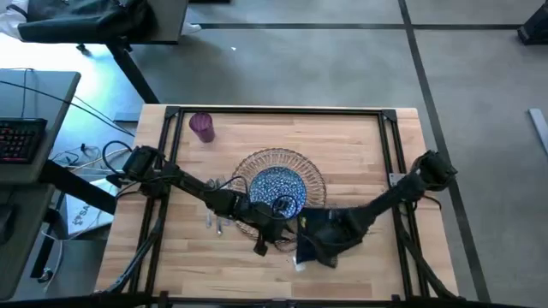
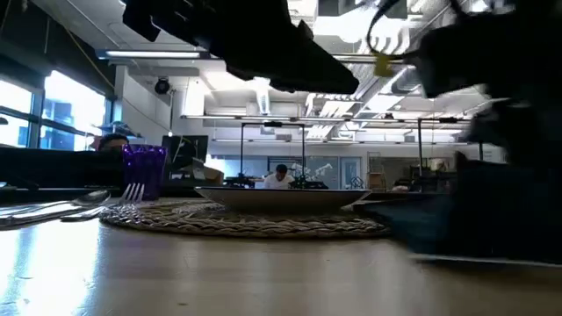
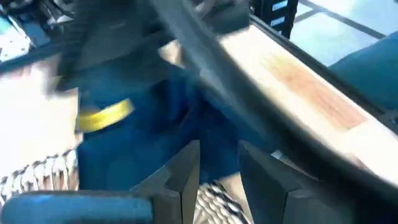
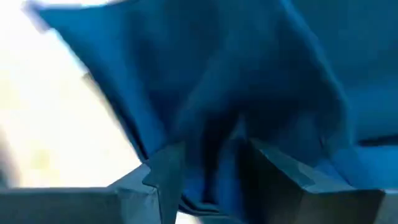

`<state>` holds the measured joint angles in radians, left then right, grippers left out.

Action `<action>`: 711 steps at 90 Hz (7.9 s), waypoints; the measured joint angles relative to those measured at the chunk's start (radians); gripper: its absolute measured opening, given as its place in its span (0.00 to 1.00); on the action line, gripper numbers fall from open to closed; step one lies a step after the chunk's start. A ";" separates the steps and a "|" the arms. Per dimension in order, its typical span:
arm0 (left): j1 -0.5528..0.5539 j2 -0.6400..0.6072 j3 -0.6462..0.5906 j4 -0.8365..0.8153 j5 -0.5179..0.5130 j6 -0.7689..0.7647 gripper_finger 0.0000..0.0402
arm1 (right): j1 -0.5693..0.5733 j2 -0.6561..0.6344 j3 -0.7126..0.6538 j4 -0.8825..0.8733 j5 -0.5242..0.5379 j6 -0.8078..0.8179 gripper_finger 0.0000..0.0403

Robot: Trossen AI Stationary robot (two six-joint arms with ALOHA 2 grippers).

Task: Set table place
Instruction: Fold the blue napkin

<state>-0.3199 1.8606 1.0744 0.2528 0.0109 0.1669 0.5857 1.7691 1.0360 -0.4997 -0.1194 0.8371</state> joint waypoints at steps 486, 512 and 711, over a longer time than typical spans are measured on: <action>-0.106 -0.411 0.263 -0.288 -0.444 0.317 0.00 | 0.188 -0.130 0.576 -0.317 1.188 -0.417 0.00; -0.111 -0.375 0.231 -0.621 -0.692 0.116 0.00 | 0.121 -0.128 0.377 -0.508 1.117 0.083 0.00; 0.015 -0.174 0.231 -0.488 -0.357 -0.077 0.00 | 0.364 -0.166 0.519 -1.058 1.138 0.750 0.00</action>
<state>-0.3048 1.6869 1.3059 -0.2354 -0.3460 0.0899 0.9497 1.6028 1.5551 -1.5575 1.0183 1.5874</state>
